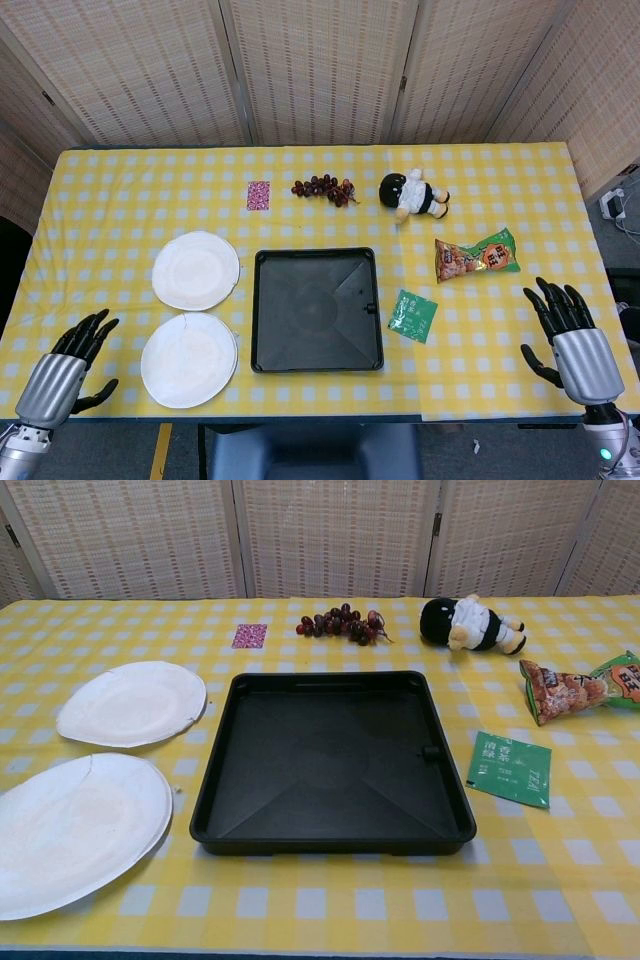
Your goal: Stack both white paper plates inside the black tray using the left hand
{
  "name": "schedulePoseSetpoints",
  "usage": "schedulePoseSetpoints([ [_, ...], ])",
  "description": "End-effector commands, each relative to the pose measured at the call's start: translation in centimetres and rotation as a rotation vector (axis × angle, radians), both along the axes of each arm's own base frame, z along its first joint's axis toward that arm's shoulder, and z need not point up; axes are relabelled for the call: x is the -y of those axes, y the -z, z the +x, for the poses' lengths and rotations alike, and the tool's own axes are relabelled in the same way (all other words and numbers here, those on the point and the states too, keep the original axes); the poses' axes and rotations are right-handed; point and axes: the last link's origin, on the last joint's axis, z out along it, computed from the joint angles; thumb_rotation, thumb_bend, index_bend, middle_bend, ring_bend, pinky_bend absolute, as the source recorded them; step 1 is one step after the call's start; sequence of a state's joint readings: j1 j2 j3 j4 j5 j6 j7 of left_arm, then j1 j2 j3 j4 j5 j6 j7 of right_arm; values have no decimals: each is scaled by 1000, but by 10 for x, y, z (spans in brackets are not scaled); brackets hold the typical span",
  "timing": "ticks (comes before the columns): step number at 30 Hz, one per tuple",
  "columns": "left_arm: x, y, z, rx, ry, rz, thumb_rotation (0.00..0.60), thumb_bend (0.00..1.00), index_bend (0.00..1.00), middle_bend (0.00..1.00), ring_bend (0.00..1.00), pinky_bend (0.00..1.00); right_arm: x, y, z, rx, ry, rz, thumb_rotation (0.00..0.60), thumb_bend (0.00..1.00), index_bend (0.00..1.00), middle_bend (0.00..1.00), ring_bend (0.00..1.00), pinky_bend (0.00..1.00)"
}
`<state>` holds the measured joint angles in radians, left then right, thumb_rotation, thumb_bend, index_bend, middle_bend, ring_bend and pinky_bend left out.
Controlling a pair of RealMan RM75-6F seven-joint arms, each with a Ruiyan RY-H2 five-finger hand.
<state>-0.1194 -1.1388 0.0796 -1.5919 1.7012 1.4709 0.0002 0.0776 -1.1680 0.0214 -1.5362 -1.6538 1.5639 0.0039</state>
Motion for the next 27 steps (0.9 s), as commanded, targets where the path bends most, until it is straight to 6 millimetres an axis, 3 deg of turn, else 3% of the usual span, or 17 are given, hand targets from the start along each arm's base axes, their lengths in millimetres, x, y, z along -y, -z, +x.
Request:
schedulePoseSetpoints([
  [1,7,7,3,-8,21,-33,600,313,111,185,163,443,0,1,2,-2,-6,-2,600,366,0,0,0,0],
  [2,9,10,4,-5,35,-40,600,313,122,232,211,493,0,1,2,-4,-7,-5,600,366,0,0,0,0],
  [3,14,14,6,0,55,-52,600,313,142,345,335,593,0,2,2,-6,-7,-5,600,366,0,0,0,0],
  [5,22,23,8,25,90,-86,600,313,199,672,672,830,0,3,2,-4,-4,0,600,366,0,0,0,0],
  [8,29,35,6,39,140,-93,600,312,329,952,926,990,1,4,2,-4,-1,9,600,366,0,0,0,0],
  [11,36,48,1,53,147,-109,600,311,459,1000,1000,1000,2,5,2,-2,3,15,600,366,0,0,0,0],
  [14,42,58,-3,52,131,-135,600,309,510,1000,1000,1000,1,4,3,0,3,16,600,366,0,0,0,0],
  [27,47,92,-12,33,145,-128,600,349,521,1000,1000,1000,2,5,2,-5,16,29,600,366,0,0,0,0],
])
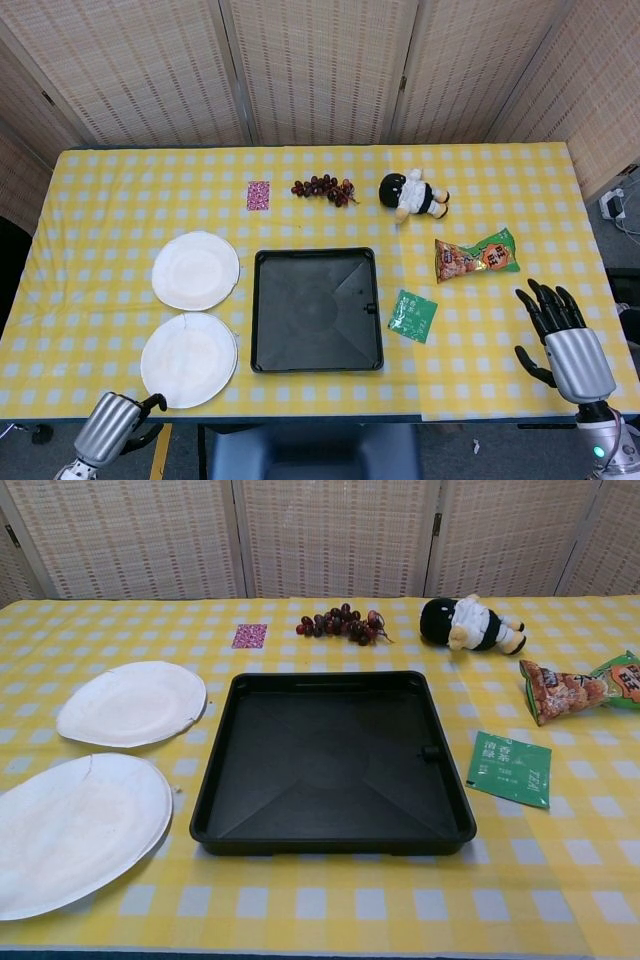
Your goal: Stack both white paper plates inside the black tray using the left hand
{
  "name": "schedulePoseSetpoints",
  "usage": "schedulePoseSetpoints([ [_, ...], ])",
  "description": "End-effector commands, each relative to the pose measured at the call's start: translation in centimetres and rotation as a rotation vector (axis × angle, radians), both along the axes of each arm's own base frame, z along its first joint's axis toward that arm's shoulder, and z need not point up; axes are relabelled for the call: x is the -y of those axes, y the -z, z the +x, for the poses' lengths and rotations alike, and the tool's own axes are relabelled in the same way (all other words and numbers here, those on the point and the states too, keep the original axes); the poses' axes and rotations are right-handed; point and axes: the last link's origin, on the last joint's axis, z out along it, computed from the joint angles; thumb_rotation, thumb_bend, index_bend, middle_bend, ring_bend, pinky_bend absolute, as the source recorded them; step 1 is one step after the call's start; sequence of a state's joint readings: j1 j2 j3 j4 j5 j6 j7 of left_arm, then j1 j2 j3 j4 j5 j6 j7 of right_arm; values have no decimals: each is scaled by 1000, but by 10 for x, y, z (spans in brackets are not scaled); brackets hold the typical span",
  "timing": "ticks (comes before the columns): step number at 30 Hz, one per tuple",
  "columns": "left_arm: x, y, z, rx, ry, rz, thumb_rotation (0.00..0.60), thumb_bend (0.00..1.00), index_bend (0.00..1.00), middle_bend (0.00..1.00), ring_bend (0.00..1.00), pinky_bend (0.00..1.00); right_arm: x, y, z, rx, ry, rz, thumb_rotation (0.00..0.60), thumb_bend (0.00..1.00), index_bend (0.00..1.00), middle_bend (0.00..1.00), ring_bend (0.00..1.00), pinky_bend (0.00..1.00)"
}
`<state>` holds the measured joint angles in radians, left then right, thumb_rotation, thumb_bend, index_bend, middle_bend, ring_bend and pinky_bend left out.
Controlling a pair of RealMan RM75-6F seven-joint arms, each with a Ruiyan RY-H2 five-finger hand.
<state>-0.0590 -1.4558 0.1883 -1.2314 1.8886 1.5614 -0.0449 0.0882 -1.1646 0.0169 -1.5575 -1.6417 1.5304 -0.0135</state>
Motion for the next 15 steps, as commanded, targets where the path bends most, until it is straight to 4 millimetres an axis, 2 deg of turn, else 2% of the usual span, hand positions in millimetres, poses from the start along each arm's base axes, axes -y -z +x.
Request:
schedulePoseSetpoints([
  [1,-1,9,-2,-8,-4,-8,600,358,519,1000,1000,1000,0,0,0,-1,2,2,600,366,0,0,0,0],
  [9,-7,30,-4,-23,-6,-7,600,361,507,1000,1000,1000,1,0,-1,0,11,10,600,365,0,0,0,0],
  [15,-16,38,-6,-46,-10,10,600,361,511,1000,1000,1000,1,-1,-1,4,12,13,600,365,0,0,0,0],
])
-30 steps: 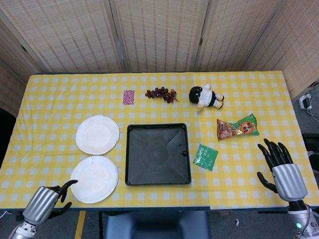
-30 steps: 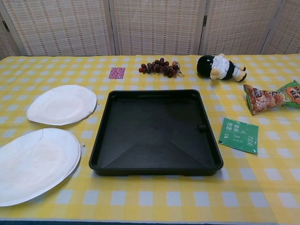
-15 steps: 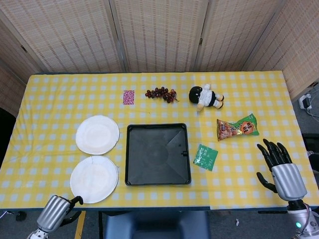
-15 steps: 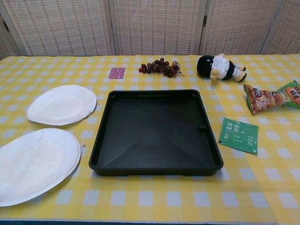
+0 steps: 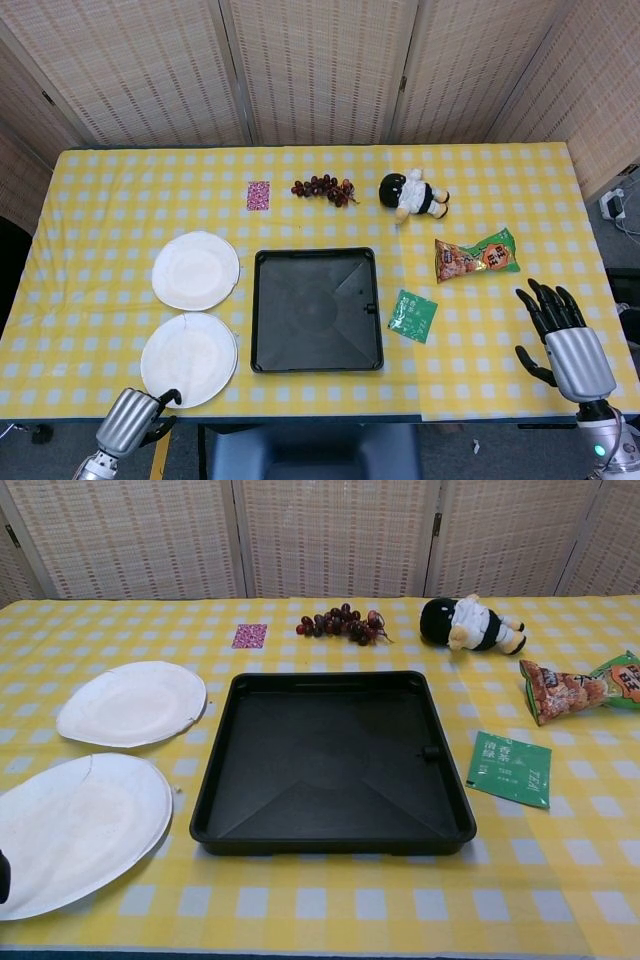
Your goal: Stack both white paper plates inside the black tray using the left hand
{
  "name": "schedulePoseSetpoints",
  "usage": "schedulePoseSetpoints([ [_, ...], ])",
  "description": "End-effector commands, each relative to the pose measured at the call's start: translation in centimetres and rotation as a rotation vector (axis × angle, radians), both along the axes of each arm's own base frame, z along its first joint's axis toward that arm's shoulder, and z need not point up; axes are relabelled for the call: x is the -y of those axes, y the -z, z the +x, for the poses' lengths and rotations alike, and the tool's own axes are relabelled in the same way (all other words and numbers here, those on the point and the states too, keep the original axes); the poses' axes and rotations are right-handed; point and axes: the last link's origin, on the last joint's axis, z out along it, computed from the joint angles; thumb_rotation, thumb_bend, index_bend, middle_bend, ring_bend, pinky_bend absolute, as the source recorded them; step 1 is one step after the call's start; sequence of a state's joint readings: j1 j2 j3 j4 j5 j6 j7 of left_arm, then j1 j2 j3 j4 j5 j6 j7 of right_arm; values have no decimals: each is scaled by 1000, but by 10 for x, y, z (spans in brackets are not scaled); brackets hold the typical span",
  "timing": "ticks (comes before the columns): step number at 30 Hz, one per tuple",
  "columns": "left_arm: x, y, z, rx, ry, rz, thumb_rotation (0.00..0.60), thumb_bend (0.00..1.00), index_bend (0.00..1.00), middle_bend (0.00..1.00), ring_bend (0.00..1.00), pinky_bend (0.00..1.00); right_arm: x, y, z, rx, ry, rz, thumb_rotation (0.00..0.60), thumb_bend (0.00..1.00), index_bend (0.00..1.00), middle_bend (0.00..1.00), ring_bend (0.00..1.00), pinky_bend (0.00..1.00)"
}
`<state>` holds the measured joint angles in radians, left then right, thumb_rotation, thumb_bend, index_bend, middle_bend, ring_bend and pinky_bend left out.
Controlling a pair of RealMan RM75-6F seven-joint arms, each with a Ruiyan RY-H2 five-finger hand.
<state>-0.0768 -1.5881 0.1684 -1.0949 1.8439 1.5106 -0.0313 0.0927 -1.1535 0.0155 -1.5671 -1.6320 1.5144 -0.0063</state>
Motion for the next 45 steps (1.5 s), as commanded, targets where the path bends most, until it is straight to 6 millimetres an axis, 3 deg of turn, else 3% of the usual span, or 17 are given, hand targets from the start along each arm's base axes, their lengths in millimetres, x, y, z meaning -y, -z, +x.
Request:
schedulePoseSetpoints([
  [1,-5,3,0,-8,0,10,600,361,514,1000,1000,1000,0,0,0,0,1,1,600,366,0,0,0,0],
  [17,-14,14,-3,-12,6,69,600,361,507,1000,1000,1000,0,-1,-2,1,20,23,600,365,0,0,0,0],
  [27,-18,24,-8,-4,6,101,600,362,557,1000,1000,1000,0,-5,-2,10,19,17,600,366,0,0,0,0],
  [39,-22,34,-9,31,7,158,600,544,635,1000,1000,1000,0,-4,-2,7,21,24,600,366,0,0,0,0],
  [45,-28,28,-8,32,38,208,600,580,641,1000,1000,1000,0,-4,-2,10,22,26,600,366,0,0,0,0],
])
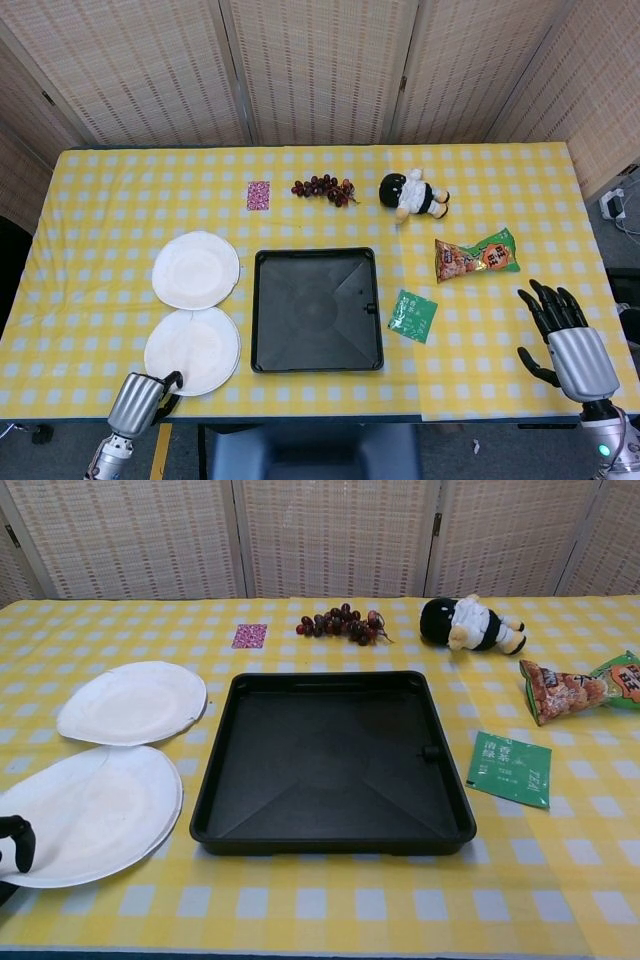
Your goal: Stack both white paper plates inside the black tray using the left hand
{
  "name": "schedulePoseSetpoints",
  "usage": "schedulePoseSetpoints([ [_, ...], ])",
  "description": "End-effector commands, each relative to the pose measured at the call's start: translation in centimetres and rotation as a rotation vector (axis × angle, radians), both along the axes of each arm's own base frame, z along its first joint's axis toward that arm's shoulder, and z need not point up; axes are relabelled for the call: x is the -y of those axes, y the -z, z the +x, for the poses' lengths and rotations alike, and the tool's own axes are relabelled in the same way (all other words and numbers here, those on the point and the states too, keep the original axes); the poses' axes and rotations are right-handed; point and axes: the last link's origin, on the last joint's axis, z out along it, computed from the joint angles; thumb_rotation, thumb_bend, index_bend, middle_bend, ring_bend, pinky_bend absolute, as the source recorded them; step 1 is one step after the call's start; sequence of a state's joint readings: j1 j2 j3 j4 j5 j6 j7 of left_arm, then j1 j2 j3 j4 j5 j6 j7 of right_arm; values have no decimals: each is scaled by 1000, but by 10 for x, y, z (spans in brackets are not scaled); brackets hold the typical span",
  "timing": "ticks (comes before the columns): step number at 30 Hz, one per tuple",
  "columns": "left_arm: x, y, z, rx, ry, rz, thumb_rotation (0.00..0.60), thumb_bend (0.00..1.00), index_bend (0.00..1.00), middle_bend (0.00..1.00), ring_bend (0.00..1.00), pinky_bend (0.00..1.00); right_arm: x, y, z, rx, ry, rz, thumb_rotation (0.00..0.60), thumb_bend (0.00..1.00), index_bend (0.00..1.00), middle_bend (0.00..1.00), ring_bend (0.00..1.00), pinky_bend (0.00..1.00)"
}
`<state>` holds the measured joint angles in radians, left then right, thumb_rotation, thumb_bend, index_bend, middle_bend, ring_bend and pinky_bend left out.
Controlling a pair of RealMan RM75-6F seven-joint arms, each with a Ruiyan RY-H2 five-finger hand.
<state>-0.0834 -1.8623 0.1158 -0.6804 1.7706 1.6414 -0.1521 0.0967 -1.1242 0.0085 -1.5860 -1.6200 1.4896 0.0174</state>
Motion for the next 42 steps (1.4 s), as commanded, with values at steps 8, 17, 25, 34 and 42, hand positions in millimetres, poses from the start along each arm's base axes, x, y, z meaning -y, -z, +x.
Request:
schedulePoseSetpoints([
  [8,-19,-44,8,78,89,269,600,589,647,1000,1000,1000,0,2,1,1,-2,11,600,365,0,0,0,0],
  [17,-36,-78,21,132,139,444,600,596,649,1000,1000,1000,-3,5,3,1,-8,24,600,365,0,0,0,0],
  [25,-38,-102,45,171,195,513,600,602,650,1000,1000,1000,-5,6,6,4,-17,30,600,366,0,0,0,0],
  [34,-25,-102,67,200,211,474,600,604,651,1000,1000,1000,-10,2,8,20,-36,23,600,366,0,0,0,0],
  [42,-30,-71,93,208,241,374,600,604,651,1000,1000,1000,-12,1,9,25,-47,30,600,366,0,0,0,0],
])
